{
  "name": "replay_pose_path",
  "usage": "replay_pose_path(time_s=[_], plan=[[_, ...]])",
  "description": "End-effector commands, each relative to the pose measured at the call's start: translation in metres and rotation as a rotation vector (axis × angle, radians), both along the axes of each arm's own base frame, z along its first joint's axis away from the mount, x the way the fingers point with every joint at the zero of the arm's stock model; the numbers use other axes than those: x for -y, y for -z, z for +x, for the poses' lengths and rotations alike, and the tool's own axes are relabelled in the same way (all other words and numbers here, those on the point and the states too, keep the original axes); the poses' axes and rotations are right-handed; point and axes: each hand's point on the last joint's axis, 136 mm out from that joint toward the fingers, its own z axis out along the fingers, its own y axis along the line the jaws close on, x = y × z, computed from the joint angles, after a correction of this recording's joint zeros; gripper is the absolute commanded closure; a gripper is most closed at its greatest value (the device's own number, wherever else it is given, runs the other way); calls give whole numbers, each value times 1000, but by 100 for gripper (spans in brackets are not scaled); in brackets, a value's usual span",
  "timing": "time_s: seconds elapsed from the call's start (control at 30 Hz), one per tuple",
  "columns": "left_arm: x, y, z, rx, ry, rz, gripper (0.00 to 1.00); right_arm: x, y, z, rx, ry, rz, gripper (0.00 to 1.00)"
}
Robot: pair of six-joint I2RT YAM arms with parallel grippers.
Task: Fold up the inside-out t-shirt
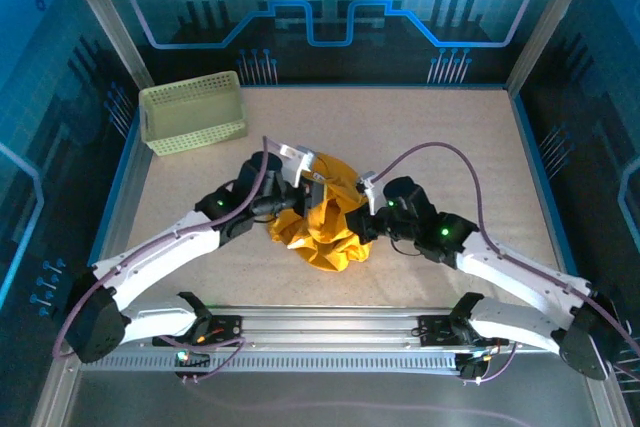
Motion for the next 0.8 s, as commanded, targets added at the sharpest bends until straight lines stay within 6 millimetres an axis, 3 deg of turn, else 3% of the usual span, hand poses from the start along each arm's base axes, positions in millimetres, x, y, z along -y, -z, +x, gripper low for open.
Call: replay_pose_path(time_s=[0.0, 0.17, 0.27, 0.37, 0.5, 0.63, 0.77], plan=[[-25, -3, 33, -26, -147, 5, 86, -12, -20, -21, 60, -151, 102, 99], [-18, 28, 55, -174, -171, 108, 67, -17, -28, -27, 78, -195, 149, 100], [-18, 38, 52, -191, -168, 165, 56, -15, -28, -21, 93, -160, 137, 100], [-26, 25, 36, -124, -178, 167, 39, -11, -29, -17, 110, -130, 133, 100], [-23, -4, 0, -4, -113, 123, 27, -9, -27, -13, 116, -113, 125, 100], [-1, -22, -31, -3, 33, 2, 27, -10, -26, -13, 115, -121, 123, 100], [14, -24, -40, -55, 101, -61, 36, -8, -27, -13, 118, -115, 113, 100]])
